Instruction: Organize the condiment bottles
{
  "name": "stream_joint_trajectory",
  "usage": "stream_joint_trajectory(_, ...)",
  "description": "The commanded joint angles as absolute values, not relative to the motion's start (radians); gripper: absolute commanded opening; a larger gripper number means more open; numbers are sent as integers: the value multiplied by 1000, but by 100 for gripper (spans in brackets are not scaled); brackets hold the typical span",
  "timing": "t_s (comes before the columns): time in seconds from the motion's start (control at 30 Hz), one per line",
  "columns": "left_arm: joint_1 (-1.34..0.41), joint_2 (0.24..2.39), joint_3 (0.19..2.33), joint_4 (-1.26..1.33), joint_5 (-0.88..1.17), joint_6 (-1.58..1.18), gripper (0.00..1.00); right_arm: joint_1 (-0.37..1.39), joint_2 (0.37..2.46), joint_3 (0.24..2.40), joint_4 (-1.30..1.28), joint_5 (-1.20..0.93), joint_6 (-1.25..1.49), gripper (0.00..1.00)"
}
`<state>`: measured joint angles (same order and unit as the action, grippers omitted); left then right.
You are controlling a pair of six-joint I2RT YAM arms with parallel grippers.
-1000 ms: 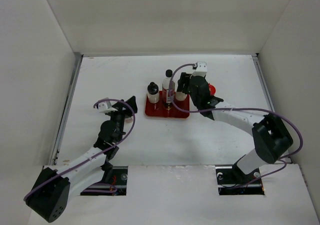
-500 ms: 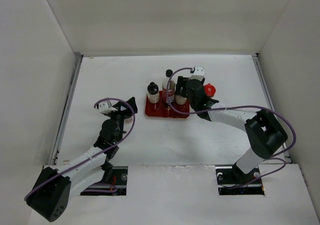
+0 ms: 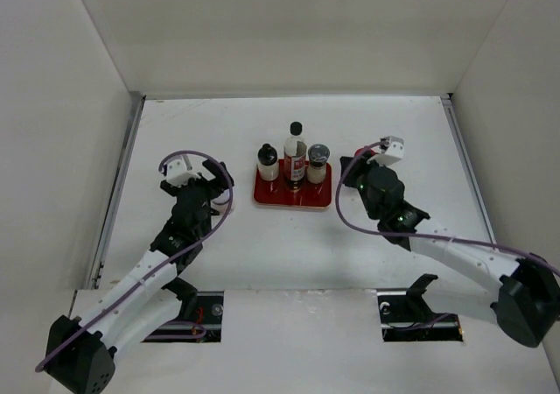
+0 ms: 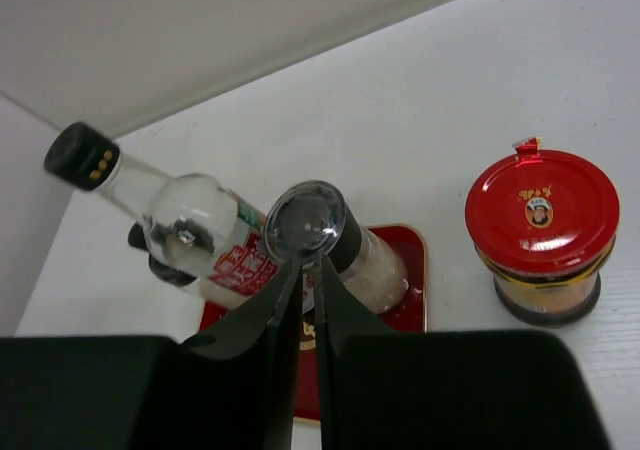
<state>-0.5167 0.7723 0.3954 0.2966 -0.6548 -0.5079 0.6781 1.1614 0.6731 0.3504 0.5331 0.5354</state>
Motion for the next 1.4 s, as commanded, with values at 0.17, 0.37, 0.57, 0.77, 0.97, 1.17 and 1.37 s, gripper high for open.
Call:
stream_joint_trajectory(0.17, -534, 848, 517, -103, -684, -480, 90, 781, 908, 479, 400, 492, 577, 63)
stream_joint_trajectory(0.37, -573, 942, 548, -98, -690, -483, 85, 792, 906, 403, 488, 482, 568, 80)
stream_joint_trajectory(0.57, -568, 1055, 564, -45, -701, -480, 82, 809, 930, 393, 517, 466, 569, 82)
stream_joint_trajectory(0.77, -574, 1112, 574, 28, -703, -463, 72, 818, 959, 396, 526, 459, 568, 83)
stream_joint_trajectory(0.97, -581, 1154, 598, 49, -701, -445, 39, 820, 942, 388, 526, 465, 561, 84)
stream_joint_trajectory(1.17, -630, 1071, 670, 43, -721, -411, 31, 817, 933, 382, 528, 466, 561, 86)
stream_joint_trajectory(1.37, -735, 1139, 791, 109, -709, -365, 30, 814, 943, 382, 532, 468, 560, 86)
